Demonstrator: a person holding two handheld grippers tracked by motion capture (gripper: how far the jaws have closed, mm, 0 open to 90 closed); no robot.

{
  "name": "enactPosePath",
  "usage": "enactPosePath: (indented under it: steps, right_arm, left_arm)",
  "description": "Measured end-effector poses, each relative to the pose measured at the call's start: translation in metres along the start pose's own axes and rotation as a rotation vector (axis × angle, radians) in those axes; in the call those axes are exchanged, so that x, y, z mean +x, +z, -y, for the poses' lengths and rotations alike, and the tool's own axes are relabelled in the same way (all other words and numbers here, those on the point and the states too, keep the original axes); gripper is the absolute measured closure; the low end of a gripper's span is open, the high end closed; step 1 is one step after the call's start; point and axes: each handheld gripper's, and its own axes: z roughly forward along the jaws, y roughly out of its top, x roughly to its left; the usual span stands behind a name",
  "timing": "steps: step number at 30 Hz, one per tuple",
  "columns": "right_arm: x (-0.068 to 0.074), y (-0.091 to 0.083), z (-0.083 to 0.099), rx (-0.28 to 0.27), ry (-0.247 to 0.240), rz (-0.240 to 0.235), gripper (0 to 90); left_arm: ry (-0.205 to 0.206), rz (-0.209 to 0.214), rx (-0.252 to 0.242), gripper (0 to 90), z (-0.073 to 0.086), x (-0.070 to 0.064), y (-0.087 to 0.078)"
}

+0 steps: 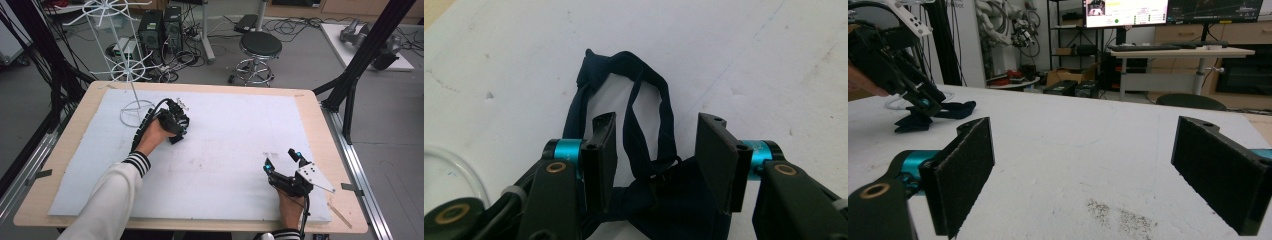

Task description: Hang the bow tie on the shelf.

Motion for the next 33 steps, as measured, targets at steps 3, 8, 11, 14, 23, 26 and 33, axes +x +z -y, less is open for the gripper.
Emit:
enactPosePath:
  steps: [3,8,11,14,23,26,33]
  right_arm:
    - [0.0001,0.0000,0.0000,0.000,0.001,0.000,9.3]
    - [0.0000,-0.0001,0.0000,-0.001,0.008,-0.002,9.3]
    - [-0.0003,-0.0001,-0.0001,0.000,0.006,-0.001,9.3]
    - [-0.0002,0.0000,0.0000,-0.001,0.007,-0.002,9.3]
    - [-0.0004,-0.0004,0.0000,0.001,0.012,-0.003,9.3]
    - [-0.0003,-0.0006,0.0000,0.001,0.013,-0.003,9.3]
    - [-0.0010,-0.0006,0.0001,-0.006,0.016,0.000,9.3]
  left_arm:
    - [-0.011,0.002,0.008,55.0,-0.0003,-0.0004,0.0026]
    - [-0.026,-0.018,0.035,58.8,0.0001,-0.0008,0.0065]
    - [-0.035,-0.025,0.036,59.8,0.0004,0.0006,0.0066]
    - [-0.049,-0.022,0.044,63.0,0.0006,-0.0002,0.0070]
    - [-0.066,-0.029,0.056,77.7,-0.0005,-0.0025,0.0088]
    - [-0.068,-0.033,0.055,81.5,-0.0006,-0.0031,0.0093]
    - [-0.082,-0.058,0.056,87.7,0.0009,-0.0029,0.0086]
